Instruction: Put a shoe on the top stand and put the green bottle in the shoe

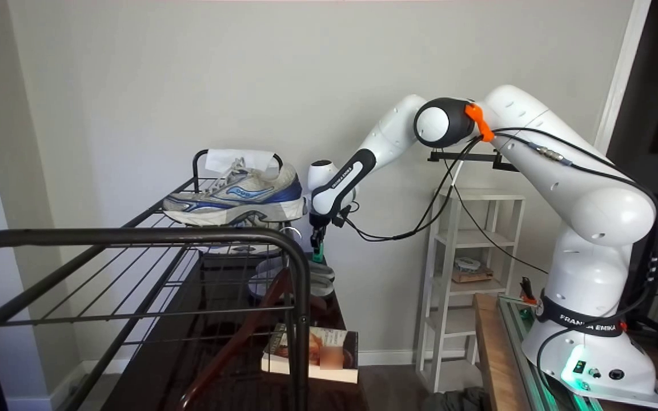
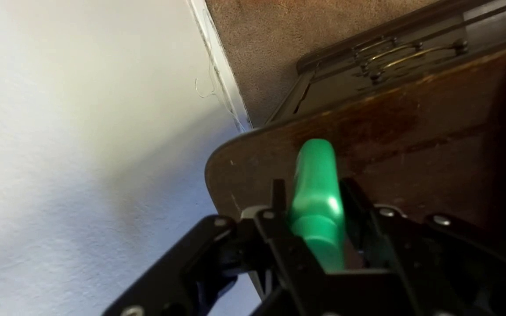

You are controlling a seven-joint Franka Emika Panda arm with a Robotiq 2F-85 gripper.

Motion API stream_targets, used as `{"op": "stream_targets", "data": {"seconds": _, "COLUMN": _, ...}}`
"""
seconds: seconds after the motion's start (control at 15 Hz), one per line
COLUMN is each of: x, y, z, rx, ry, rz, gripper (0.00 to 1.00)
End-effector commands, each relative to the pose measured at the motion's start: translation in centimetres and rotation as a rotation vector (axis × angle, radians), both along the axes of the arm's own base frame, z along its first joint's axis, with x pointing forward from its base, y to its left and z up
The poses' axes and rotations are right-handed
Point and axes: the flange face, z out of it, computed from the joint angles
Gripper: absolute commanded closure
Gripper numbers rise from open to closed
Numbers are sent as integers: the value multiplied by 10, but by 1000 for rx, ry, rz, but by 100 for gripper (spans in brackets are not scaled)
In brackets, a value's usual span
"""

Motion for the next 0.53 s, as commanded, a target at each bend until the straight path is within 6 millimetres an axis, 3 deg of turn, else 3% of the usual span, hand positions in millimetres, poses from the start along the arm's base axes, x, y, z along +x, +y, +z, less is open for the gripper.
{"op": "stream_targets", "data": {"seconds": 0.0, "x": 8, "y": -3, "z": -3, "rx": 20, "ry": -5, "rz": 1, "gripper": 95}}
{"op": "stream_targets", "data": {"seconds": 0.2, "x": -1, "y": 5, "z": 13, "rx": 1, "ry": 44, "rz": 33, "gripper": 93}}
{"op": "stream_targets", "data": {"seconds": 0.47, "x": -31, "y": 27, "z": 71, "rx": 3, "ry": 34, "rz": 234, "gripper": 93}}
